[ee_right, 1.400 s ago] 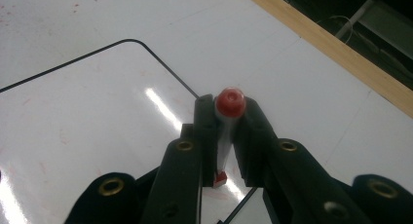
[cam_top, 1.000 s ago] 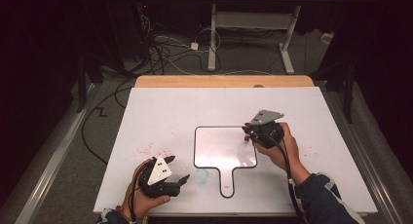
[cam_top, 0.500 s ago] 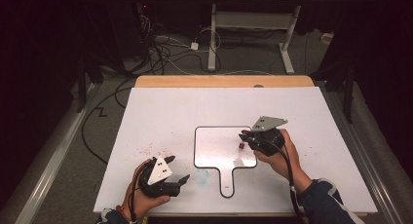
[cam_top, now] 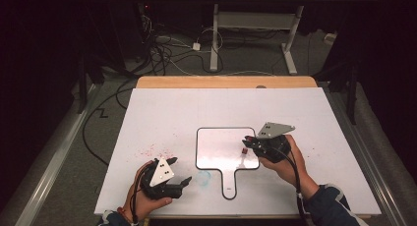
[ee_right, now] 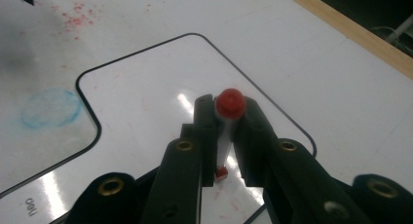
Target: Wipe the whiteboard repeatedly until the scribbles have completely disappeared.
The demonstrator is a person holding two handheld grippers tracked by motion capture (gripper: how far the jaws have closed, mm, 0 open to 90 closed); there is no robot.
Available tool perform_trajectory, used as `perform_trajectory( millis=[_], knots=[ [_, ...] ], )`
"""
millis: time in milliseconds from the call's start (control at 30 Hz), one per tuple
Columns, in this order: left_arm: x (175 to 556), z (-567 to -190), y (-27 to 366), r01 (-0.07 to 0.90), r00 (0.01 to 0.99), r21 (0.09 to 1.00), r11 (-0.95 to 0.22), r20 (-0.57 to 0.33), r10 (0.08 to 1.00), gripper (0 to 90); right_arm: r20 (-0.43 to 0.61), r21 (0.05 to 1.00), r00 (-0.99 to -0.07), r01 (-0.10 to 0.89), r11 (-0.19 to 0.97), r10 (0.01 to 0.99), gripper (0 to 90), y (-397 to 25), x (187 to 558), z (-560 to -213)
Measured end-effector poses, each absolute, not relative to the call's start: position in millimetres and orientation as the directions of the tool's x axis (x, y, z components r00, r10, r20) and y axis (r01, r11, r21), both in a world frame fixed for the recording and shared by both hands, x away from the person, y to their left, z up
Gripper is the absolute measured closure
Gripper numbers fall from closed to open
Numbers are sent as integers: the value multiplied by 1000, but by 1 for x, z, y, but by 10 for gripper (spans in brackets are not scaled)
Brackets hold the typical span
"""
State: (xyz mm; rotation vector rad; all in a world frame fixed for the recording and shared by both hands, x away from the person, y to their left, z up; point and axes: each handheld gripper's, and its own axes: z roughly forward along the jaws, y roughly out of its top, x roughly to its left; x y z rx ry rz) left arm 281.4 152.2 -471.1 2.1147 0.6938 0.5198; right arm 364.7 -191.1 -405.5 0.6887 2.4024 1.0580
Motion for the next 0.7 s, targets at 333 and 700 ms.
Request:
perform_trajectory(
  millis=[333,700],
  knots=[
    [282,-472,152,297,762,813,-500,114,638,224,-171,796,-771,259,547,614,815,-185,374,-411],
    [281,-471,151,295,765,810,-507,118,634,224,-224,752,-755,268,602,616,815,-191,361,-406]
  ],
)
